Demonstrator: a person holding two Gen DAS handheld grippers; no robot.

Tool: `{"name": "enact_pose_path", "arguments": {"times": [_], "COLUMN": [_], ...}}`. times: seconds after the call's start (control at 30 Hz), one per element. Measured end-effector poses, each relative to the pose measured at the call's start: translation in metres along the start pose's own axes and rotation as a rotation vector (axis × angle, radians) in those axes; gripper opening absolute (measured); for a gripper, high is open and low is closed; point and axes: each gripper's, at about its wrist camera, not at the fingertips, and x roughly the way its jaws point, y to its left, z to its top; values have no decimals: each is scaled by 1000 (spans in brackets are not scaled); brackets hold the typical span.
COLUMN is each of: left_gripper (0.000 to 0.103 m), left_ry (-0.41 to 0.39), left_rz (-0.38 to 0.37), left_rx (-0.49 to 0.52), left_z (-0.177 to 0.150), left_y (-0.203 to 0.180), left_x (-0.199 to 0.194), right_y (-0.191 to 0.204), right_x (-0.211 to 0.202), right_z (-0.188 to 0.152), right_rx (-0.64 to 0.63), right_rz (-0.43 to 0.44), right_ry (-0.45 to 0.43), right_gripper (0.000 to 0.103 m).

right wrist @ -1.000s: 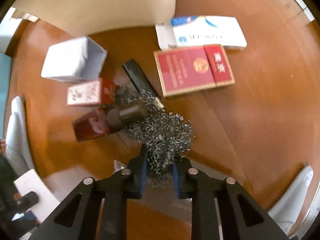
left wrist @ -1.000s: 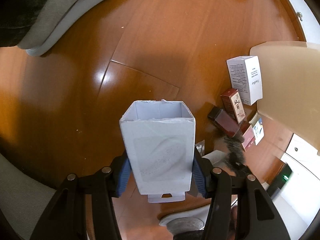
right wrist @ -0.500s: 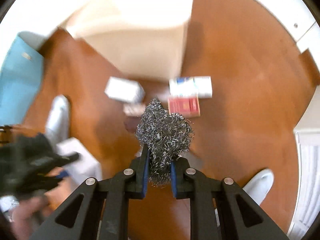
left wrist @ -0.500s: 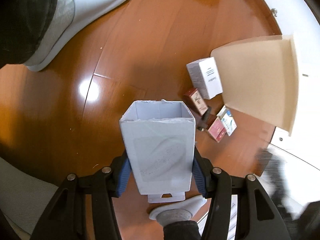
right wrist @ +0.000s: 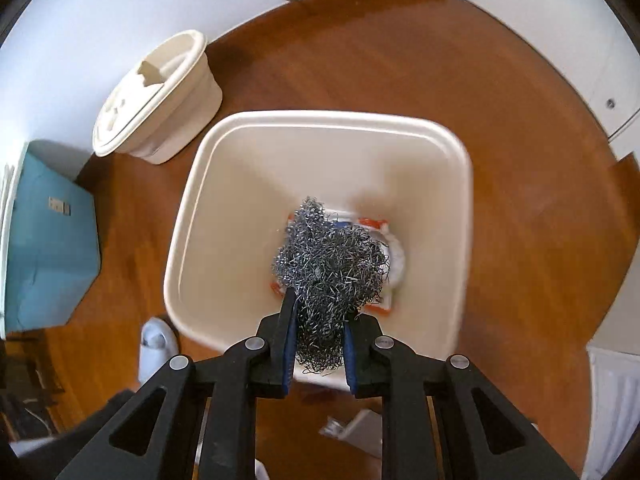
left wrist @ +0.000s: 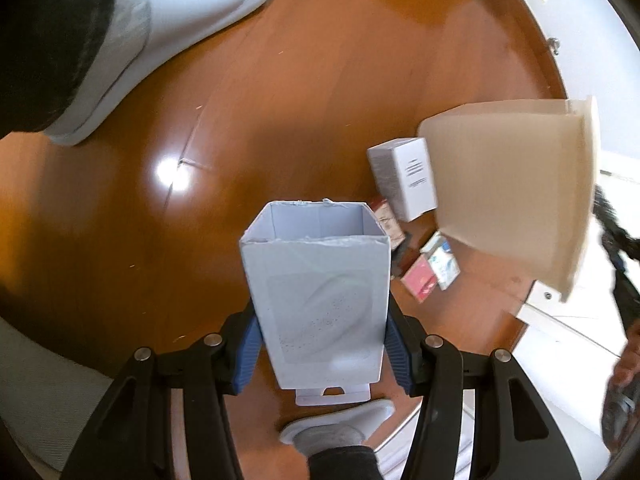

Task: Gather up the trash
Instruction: 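Carry the white box over the wastebasket and open the left gripper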

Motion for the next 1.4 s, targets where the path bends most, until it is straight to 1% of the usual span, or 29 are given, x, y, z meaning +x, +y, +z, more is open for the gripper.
{"name": "enact_pose_path", "arguments": {"times": [0.03,0.1,0.13,0.17,0.2,0.27,0.3,0.37,0.4,0.47,0.5,0.6,0.67,0.77,0.83,0.87,0.9,0.93,0.97,1.07,1.17,1.23,1.3,1.33,1.4], "left_gripper": [53,53,53,53,53,53,53,53,53,53,53,53,53,53,53,53,53,53,53,53,53,53,53,53,53], "left_ry": [-2,-8,-11,-17,-28,-58,-73,-132,-162,-228,-251,-328,-374,-361,-380,-387,-386,-377,-371,-342,-299,-253,-200,-159,-112], "left_rz": [-8,-26,-34,-39,-45,-53,-55,-54,-56,-71,-79,-95,-100,-112,-84,-62,-48,-28,-14,58,130,218,293,341,404], "left_rx": [4,9,10,15,27,60,78,144,175,250,281,432,545,671,758,793,814,836,846,878,888,894,870,842,803], "left_z": [1,4,6,7,8,10,12,15,16,18,19,17,15,15,12,12,13,13,14,18,24,31,39,46,56], "left_y": [-3,-11,-14,-17,-22,-33,-38,-53,-61,-84,-96,-145,-185,-243,-281,-298,-312,-328,-336,-365,-381,-385,-385,-380,-369], "left_x": [-1,-5,-7,-10,-15,-25,-31,-49,-58,-79,-87,-112,-124,-120,-111,-103,-95,-82,-74,-33,6,40,61,75,91], "right_y": [-1,-8,-12,-15,-20,-24,-22,-27,-29,-42,-48,-77,-92,-104,-106,-110,-113,-118,-126,-141,-150,-149,-149,-148,-146], "right_x": [10,22,24,23,18,3,-6,-45,-56,-102,-116,-167,-187,-201,-206,-207,-206,-204,-201,-193,-188,-187,-186,-184,-180], "right_z": [2,6,4,3,-1,-8,-13,-29,-33,-62,-74,-127,-152,-166,-168,-169,-170,-170,-170,-172,-174,-174,-174,-173,-173], "right_rx": [-1,0,11,22,22,18,17,14,17,42,61,177,227,256,235,237,246,272,304,367,408,407,405,408,409], "right_rz": [1,-11,-24,-31,-25,25,36,65,74,71,67,121,140,175,162,146,152,176,198,233,258,260,265,272,289], "right_ry": [13,43,44,34,25,15,5,-66,-94,-177,-199,-276,-310,-338,-366,-365,-361,-353,-344,-316,-297,-295,-284,-278,-261], "right_gripper": [28,48,73,89,91,91,91,91,91,91,91,92,95,95,95,95,95,95,95,95,95,95,95,95,95]}}
